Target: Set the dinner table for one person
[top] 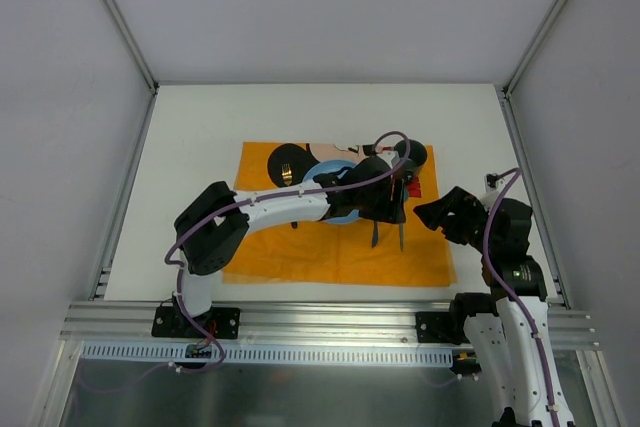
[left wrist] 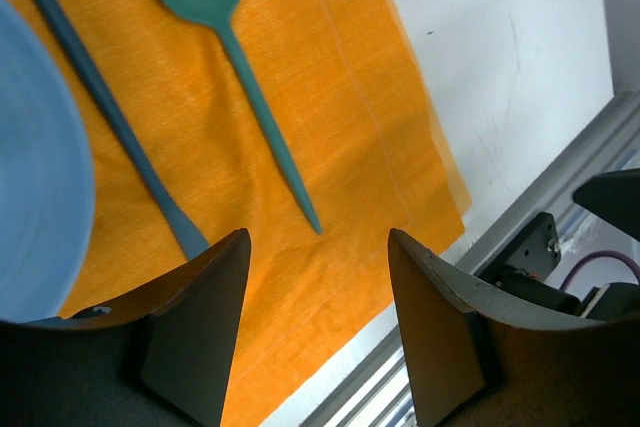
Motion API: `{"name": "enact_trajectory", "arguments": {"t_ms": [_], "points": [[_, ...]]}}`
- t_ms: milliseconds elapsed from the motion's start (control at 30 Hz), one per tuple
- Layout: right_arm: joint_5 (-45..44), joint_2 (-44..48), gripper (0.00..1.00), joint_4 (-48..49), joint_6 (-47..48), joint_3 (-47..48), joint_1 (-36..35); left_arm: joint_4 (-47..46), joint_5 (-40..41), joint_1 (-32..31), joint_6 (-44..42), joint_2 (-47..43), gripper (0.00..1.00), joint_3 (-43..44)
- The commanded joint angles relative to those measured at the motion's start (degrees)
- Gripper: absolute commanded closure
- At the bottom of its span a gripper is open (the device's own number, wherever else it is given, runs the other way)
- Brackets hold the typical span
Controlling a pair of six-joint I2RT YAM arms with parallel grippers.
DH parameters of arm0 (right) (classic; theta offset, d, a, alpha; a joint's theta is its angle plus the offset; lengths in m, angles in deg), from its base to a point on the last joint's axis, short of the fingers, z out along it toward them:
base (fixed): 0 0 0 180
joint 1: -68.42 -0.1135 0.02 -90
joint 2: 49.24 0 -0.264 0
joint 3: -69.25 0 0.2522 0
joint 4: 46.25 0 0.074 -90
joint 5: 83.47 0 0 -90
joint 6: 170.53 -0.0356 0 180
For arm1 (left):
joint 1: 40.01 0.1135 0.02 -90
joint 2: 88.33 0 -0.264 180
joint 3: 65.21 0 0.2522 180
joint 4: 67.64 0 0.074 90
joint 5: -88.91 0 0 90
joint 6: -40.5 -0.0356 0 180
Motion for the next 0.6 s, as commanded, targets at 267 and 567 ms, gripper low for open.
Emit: {"name": "enact_trajectory", "arguments": {"t_ms": [267, 567], "points": [[0.18, 0.7, 0.17, -0.13, 1.3, 1.12, 0.25, 4.27, 7.83, 0.69, -1.4, 1.58, 0.43, 1.1], [0.0, 0.44, 0.17, -0.04, 1.74, 0.51, 0.25, 4.72, 8.8, 0.78, -1.05, 4.22, 0.44, 1.54]]}}
